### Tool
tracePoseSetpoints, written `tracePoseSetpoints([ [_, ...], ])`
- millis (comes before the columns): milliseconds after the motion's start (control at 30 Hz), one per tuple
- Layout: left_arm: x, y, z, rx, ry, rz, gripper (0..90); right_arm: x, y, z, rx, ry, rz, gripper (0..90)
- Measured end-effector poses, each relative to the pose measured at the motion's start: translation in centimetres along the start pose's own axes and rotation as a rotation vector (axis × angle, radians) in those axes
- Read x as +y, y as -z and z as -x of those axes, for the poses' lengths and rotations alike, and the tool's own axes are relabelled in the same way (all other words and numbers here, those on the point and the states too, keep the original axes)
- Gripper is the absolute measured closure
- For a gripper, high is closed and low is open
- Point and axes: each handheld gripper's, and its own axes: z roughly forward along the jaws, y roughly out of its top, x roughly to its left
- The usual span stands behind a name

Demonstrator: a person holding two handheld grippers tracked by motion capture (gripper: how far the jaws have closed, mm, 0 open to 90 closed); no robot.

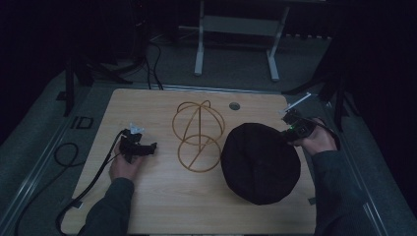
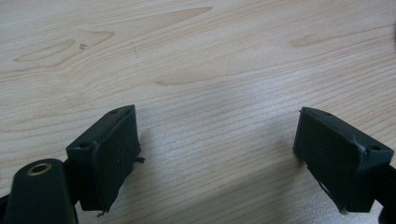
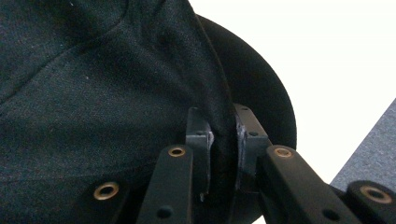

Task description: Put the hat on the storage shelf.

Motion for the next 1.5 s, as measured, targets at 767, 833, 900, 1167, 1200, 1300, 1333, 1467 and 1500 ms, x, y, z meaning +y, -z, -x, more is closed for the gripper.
tracePoseSetpoints([
  [767, 0.0, 0.0, 0.0, 0.000, 0.002, 0.000, 13.8, 1.6, 3.5, 1.1, -0.017, -0.002, 0.011, 79.5],
  [833, 0.0, 0.0, 0.0, 0.000, 0.002, 0.000, 13.8, 1.7, 3.7, 1.2, -0.013, -0.010, 0.015, 79.5],
  [900, 0.0, 0.0, 0.0, 0.000, 0.002, 0.001, 13.8, 1.9, 3.8, 1.3, -0.010, -0.013, 0.018, 79.5],
  [1167, 0.0, 0.0, 0.0, 0.000, 0.003, 0.000, 13.8, 2.4, 4.4, 1.5, -0.011, -0.014, 0.021, 79.5],
  [1200, 0.0, 0.0, 0.0, 0.000, 0.002, 0.000, 13.8, 2.5, 4.5, 1.5, -0.013, -0.014, 0.019, 79.5],
  [1300, 0.0, 0.0, 0.0, 0.001, 0.002, 0.000, 13.8, 2.7, 4.7, 1.5, -0.015, -0.014, 0.015, 79.5],
  [1333, 0.0, 0.0, 0.0, 0.001, 0.002, 0.000, 13.9, 2.7, 4.7, 1.5, -0.015, -0.014, 0.015, 79.5],
  [1467, 0.0, 0.0, 0.0, 0.002, 0.002, 0.000, 13.9, 2.8, 5.2, 1.8, -0.019, -0.026, 0.017, 79.5],
  [1500, 0.0, 0.0, 0.0, 0.002, 0.002, 0.000, 14.0, 2.8, 5.3, 1.9, -0.019, -0.027, 0.017, 79.5],
])
